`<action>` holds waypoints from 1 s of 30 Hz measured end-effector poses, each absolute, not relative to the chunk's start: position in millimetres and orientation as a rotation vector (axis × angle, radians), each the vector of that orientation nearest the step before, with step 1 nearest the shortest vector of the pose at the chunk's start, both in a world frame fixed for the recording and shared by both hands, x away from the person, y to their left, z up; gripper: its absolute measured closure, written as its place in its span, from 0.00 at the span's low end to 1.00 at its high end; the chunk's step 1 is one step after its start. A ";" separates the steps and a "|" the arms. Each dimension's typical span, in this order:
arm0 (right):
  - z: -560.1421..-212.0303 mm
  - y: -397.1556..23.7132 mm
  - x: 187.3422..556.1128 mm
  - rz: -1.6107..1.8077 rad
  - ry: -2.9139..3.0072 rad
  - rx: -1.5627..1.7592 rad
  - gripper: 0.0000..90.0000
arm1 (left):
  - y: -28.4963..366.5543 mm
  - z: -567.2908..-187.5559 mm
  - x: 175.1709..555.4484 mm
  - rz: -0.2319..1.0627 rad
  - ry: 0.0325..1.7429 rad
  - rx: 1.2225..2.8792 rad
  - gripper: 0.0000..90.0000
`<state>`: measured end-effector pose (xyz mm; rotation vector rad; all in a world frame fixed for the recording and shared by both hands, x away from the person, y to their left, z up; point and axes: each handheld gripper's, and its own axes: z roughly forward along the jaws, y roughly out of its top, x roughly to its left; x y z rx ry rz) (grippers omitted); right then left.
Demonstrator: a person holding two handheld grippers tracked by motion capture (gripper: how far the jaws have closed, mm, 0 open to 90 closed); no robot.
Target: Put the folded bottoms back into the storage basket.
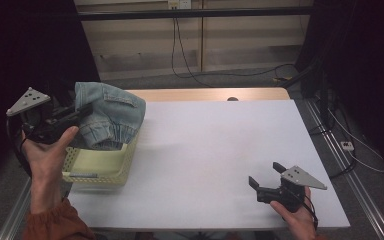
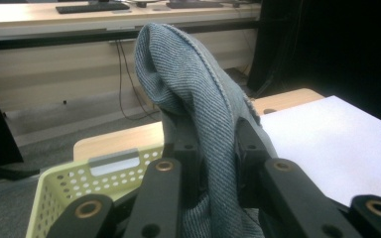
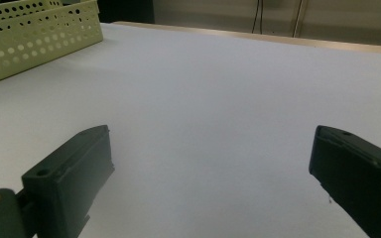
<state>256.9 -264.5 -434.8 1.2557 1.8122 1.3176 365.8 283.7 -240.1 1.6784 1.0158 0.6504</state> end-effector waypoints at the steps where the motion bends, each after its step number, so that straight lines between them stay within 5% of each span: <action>1: -434.8 -264.4 256.8 1.318 1.813 1.255 0.04 | 285.6 -240.7 366.0 0.650 1.020 1.674 0.86; 30: -434.7 -263.9 256.1 1.318 1.822 1.254 0.04 | 311.7 -261.1 377.0 0.658 1.148 1.686 0.85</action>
